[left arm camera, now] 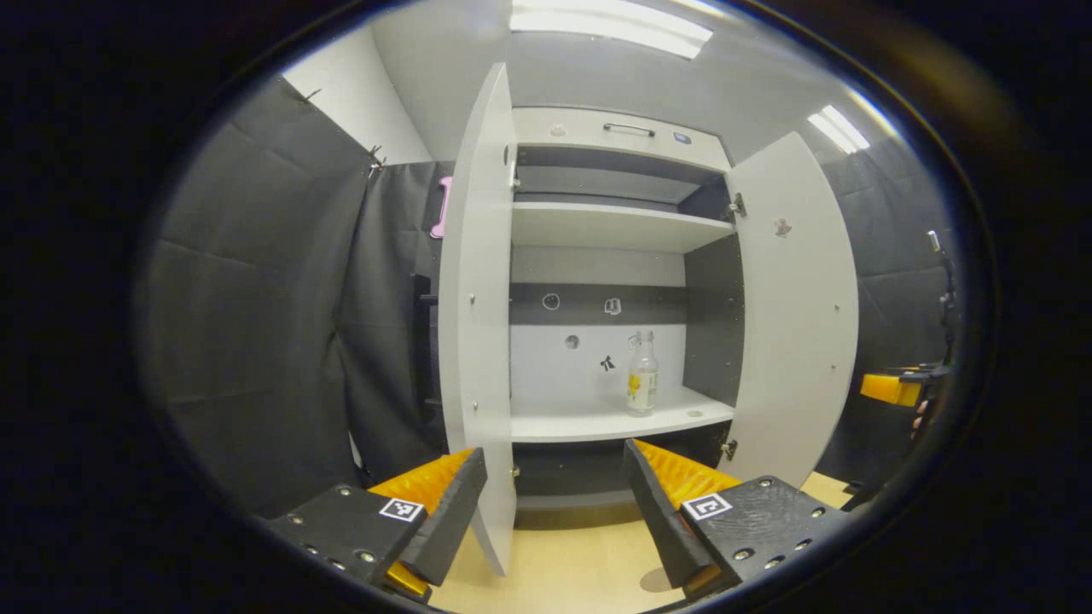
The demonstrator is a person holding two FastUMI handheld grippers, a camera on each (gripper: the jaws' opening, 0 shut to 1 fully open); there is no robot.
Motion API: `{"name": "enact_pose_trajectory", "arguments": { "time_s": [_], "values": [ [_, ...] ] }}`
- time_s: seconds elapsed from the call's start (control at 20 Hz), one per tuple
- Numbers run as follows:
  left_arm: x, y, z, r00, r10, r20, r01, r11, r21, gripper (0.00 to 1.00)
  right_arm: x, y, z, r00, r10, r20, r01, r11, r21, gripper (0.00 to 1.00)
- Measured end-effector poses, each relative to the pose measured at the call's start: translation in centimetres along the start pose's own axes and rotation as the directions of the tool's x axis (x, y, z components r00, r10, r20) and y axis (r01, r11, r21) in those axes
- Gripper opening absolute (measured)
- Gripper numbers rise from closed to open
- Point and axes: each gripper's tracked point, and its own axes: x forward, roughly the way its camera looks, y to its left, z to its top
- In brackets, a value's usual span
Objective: Grasp the bottle in the cabinet with the left hand and place it on the coaster, then close the right door with the right hand and the left door with the left hand.
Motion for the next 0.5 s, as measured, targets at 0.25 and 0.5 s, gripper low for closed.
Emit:
{"name": "enact_pose_trajectory", "arguments": {
  "time_s": [0.25,0.5],
  "values": [
    [0.2,0.0,0.8,1.000,0.004,0.010,-0.004,1.000,-0.024,0.94,-0.2,-1.0,0.3,1.000,-0.025,0.001,0.025,1.000,0.002,0.99],
    [2.6,-1.4,1.1,0.999,-0.034,-0.008,0.034,0.999,-0.020,0.93,-0.2,-3.3,0.2,0.997,-0.077,-0.007,0.077,0.997,-0.004,0.98]
  ]
}}
